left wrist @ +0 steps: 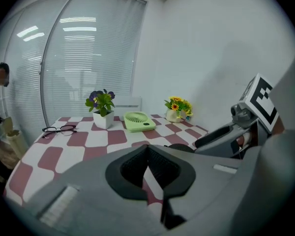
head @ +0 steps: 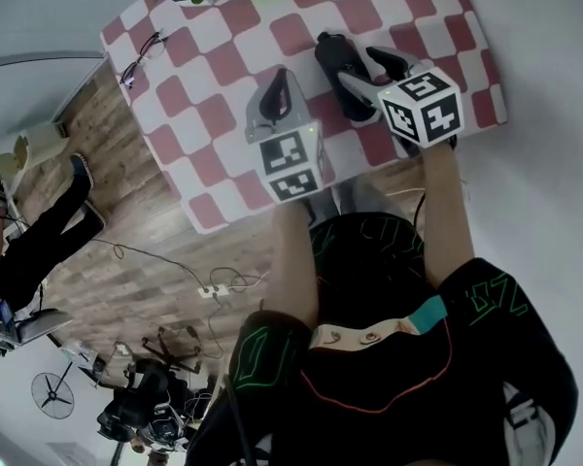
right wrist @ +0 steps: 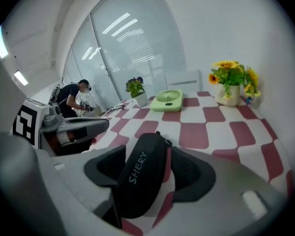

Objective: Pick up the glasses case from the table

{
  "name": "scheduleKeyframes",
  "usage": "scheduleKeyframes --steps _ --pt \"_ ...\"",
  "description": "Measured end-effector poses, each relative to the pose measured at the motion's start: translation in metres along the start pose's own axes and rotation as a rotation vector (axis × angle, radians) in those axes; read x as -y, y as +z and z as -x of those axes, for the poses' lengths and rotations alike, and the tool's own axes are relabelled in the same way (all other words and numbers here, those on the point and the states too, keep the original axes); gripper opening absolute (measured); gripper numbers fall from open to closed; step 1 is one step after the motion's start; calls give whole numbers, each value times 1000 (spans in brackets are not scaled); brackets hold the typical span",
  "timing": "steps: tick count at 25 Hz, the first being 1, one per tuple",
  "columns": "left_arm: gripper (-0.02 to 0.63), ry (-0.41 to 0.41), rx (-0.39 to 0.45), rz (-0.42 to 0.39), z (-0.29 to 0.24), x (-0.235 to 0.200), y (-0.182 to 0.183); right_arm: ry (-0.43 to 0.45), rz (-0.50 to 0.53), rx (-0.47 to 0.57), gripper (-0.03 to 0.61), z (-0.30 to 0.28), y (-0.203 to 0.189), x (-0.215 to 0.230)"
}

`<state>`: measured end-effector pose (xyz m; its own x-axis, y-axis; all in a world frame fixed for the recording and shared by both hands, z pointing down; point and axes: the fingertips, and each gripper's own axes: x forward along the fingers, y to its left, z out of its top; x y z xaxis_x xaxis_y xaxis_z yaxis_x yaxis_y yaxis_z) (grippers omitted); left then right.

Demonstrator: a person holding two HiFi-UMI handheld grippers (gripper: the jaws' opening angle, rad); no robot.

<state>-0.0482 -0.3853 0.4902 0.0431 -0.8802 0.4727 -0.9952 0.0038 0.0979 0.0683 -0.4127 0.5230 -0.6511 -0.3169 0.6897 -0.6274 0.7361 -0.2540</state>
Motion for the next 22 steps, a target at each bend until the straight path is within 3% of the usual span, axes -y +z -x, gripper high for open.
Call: scheduleKeyframes --steps 4,13,22 --pt "9 23 -6 32 -4 -15 -10 3 -24 -72 309 -16 -13 3" --pt "9 39 -11 61 -12 -27 -13 115 -105 -135 348 -39 -18 -10" --pt "9 76 -8 78 -6 -39 -10 101 -103 -249 344 -55 -26 -22"
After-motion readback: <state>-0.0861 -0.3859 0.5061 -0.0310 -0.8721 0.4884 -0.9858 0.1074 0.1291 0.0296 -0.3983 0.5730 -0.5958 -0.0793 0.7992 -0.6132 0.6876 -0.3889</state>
